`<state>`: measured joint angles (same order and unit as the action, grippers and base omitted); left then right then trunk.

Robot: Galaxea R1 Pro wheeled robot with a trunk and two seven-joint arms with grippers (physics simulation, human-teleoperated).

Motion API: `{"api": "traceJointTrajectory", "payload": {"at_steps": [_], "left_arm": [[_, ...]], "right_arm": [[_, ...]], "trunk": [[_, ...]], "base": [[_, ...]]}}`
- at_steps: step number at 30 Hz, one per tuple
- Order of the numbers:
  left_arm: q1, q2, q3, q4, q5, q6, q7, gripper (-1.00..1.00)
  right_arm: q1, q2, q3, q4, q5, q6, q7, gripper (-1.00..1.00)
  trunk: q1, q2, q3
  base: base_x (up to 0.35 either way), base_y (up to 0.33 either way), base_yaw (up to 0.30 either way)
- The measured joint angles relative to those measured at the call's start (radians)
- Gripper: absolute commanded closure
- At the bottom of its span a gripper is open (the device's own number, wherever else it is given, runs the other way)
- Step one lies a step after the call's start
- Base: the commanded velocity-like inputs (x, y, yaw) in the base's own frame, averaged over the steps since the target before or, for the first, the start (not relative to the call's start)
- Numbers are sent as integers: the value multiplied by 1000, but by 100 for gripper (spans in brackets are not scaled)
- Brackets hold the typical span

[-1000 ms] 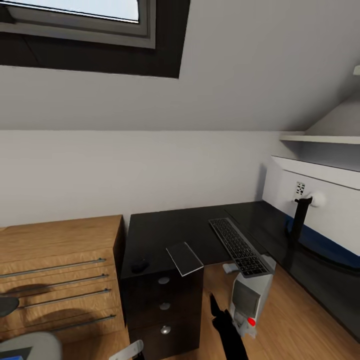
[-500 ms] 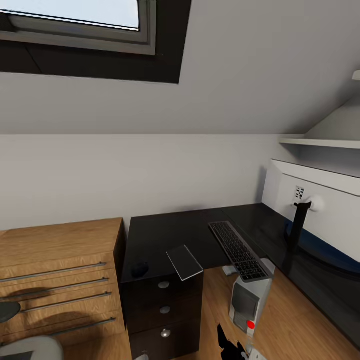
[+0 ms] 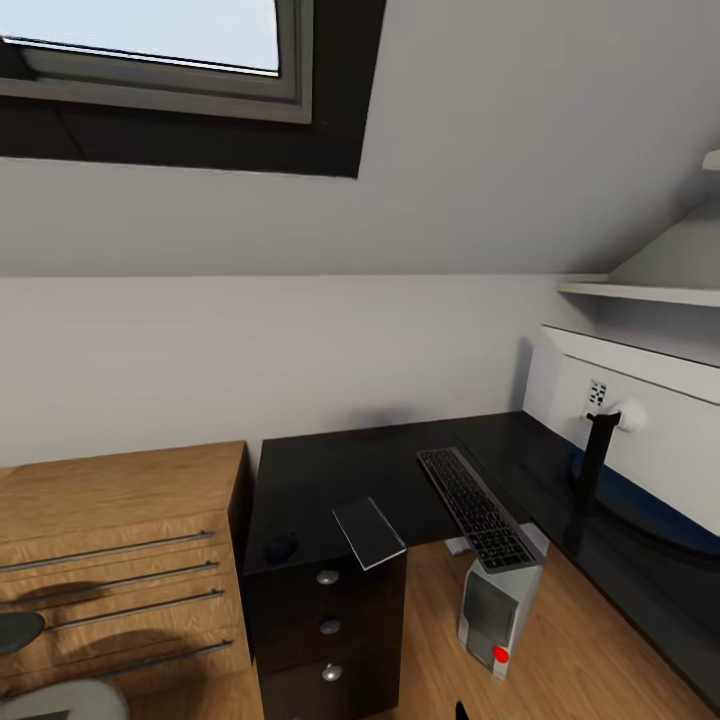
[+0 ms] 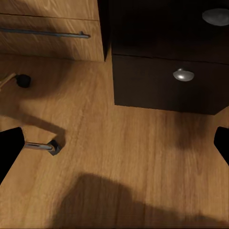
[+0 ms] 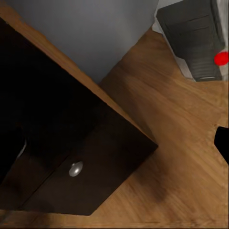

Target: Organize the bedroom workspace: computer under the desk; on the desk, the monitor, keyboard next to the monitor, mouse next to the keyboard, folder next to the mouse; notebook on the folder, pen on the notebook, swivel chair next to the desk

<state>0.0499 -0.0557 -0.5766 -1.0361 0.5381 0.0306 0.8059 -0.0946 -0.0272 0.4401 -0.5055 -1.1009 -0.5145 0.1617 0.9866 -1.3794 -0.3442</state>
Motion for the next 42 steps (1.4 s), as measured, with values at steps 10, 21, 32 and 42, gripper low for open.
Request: {"api": "traceJointTrajectory", "payload": {"at_steps": [10,21,32,42], "left_arm": [[-11,2,10,176,0,-6,-55,-100],[-11,4,147,303,-3,-9,-184,-100],[-11,3,163,350,-7,-9,-231,-100],[-11,1,162,370,-9,-54,-232,-100]], "right_arm": [[-7,6,0,69,14,0,-65,-100],[-7,10,6,99,167,2,-78,-100],[-7,14,8,110,246,0,-81,-100],[-7,14,8,114,263,-3,-82,-100]], "trunk": [[-38,70,31],[-81,147,66],[-123,224,100],[-161,294,132]], "base": [[0,0,0],[0,0,0],[0,0,0],[0,0,65]]}}
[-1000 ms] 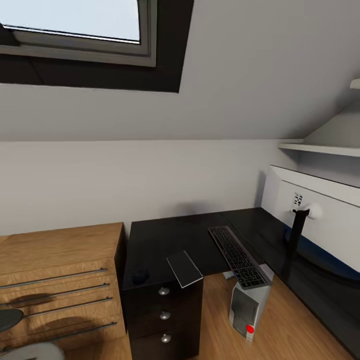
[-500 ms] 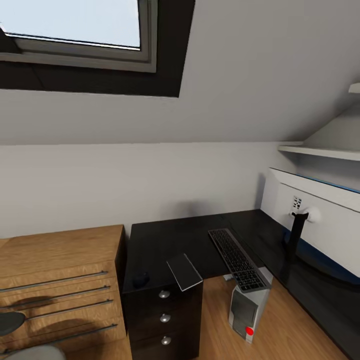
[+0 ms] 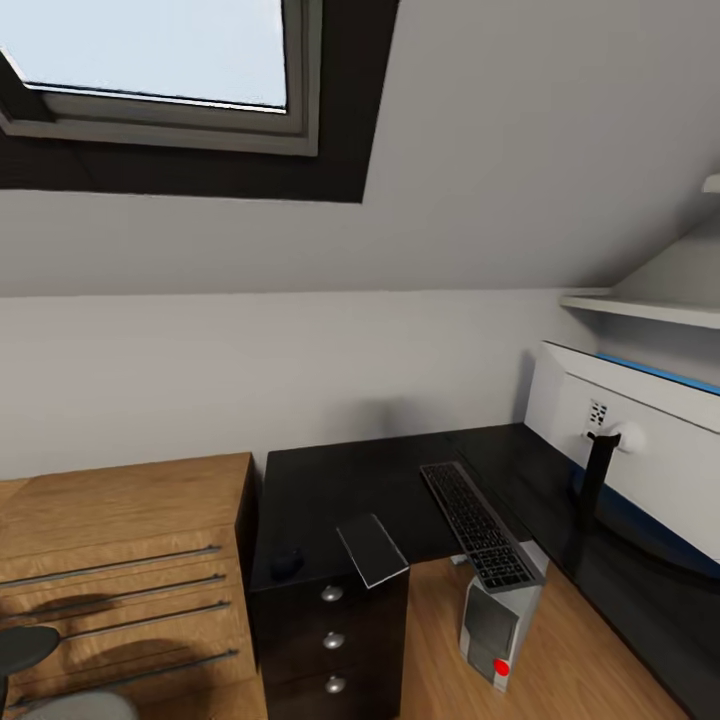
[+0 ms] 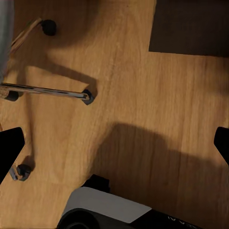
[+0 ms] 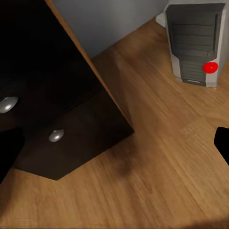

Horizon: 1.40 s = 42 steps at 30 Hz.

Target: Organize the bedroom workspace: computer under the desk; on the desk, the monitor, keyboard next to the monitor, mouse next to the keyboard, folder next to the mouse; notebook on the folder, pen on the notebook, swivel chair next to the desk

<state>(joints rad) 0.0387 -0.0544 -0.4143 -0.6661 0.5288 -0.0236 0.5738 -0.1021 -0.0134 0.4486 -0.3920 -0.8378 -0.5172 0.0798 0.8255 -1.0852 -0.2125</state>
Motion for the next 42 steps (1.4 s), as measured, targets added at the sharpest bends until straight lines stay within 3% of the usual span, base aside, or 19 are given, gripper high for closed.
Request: {"api": "traceJointTrajectory", "payload": {"at_steps": [9,25,34,42], "left_arm": [[0,-4,-2,29,-4,-16,0,-100],[0,-3,-6,34,-4,-47,1,-100],[0,-3,-6,40,-5,-49,-1,-100],[0,-3,-6,42,-5,-49,-1,-100]], "right_arm": [[0,0,0,0,0,-2,-1,-100],[0,4,-1,1,0,-3,-55,-100],[0,55,-4,18,0,-2,-64,-100],[-1,58,-5,22,-1,-2,-66,-100]], "trunk": [[-34,63,28],[-34,63,17],[-34,63,6],[-34,63,-4]], "base": [[0,0,238],[-31,-36,236],[-210,-228,176],[-153,-278,166]]}}
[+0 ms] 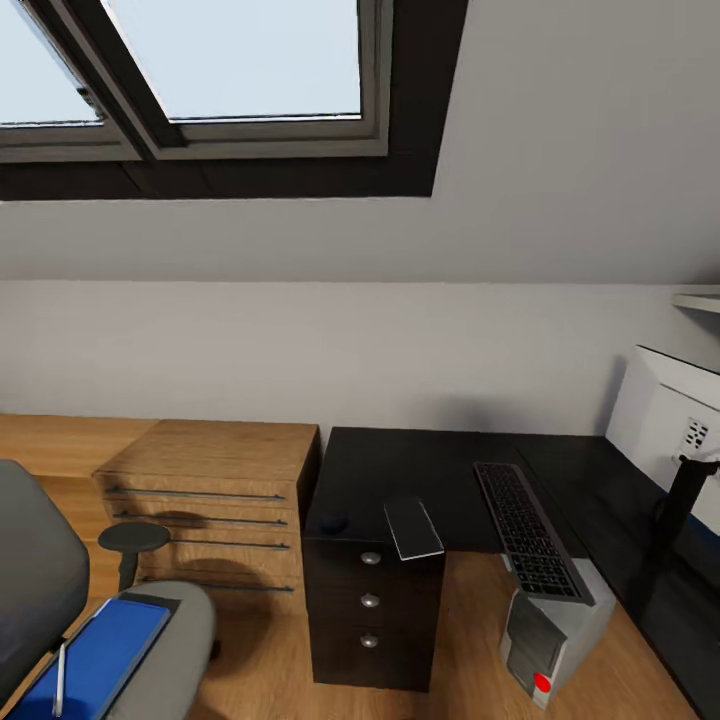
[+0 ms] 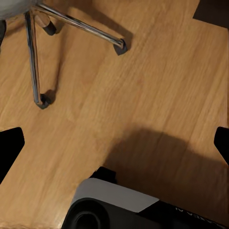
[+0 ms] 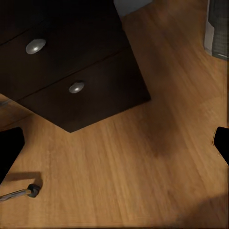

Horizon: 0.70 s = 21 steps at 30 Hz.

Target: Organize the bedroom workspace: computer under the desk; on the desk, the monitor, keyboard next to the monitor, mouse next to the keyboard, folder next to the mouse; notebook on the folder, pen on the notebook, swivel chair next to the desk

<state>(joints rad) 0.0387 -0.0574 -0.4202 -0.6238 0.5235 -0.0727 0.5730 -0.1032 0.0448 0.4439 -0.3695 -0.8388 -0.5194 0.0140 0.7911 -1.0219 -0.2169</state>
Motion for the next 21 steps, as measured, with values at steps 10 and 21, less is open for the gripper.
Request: {"api": "traceJointTrajectory", "payload": {"at_steps": [10,21], "left_arm": [[0,1,2,0,1,-1,0,-100],[0,1,2,0,1,-1,0,-100]], "right_arm": [[0,0,0,0,0,0,0,-100],[0,0,0,1,0,0,0,-100]], "trunk": [[0,0,-13],[0,0,-28]], "base": [[-21,-82,163],[-1,-5,163]]}}
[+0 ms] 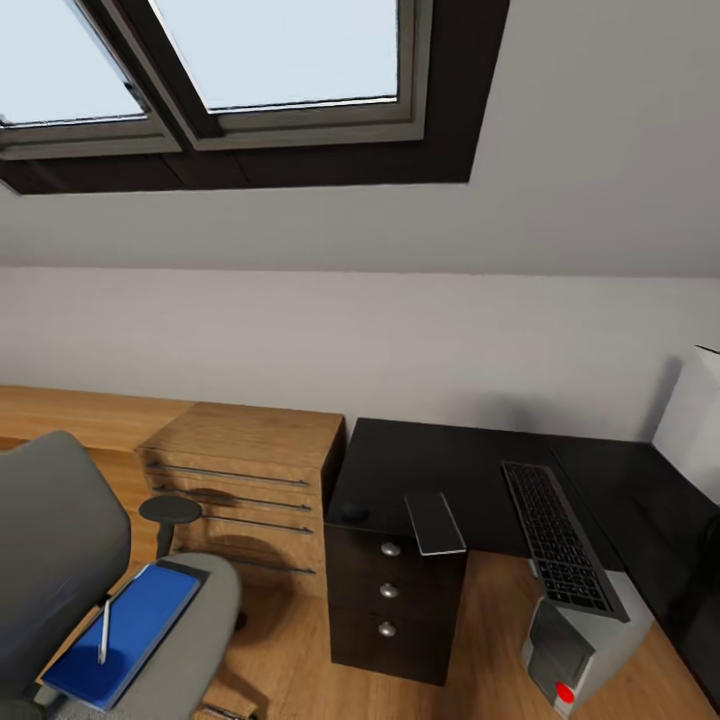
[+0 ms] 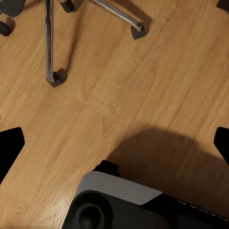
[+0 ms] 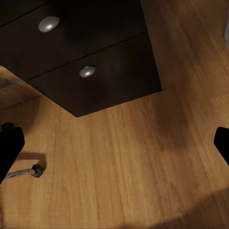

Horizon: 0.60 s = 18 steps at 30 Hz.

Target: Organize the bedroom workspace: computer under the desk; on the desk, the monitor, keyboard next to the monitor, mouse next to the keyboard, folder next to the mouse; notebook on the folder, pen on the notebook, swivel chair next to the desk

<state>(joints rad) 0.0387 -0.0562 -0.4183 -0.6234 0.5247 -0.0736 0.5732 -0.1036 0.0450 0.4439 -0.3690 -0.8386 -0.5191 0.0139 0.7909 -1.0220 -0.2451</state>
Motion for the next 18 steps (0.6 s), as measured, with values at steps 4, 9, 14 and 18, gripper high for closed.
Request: {"api": "traceJointTrajectory", "payload": {"at_steps": [4,9,14,18], "left_arm": [[0,0,0,0,0,0,0,-100],[0,0,0,0,0,-1,0,-100],[0,0,0,0,0,-1,0,-100],[0,0,0,0,0,-1,0,-100]], "right_arm": [[0,0,0,0,0,0,-1,-100],[0,-1,0,0,-1,0,-7,-100],[0,-1,0,0,-1,0,-8,-100],[0,-1,0,0,-1,0,-8,-100]], "trunk": [[0,0,-5],[0,0,-13],[0,0,-20],[0,0,-27]], "base": [[0,0,154],[0,0,55],[0,0,14],[0,0,4]]}}
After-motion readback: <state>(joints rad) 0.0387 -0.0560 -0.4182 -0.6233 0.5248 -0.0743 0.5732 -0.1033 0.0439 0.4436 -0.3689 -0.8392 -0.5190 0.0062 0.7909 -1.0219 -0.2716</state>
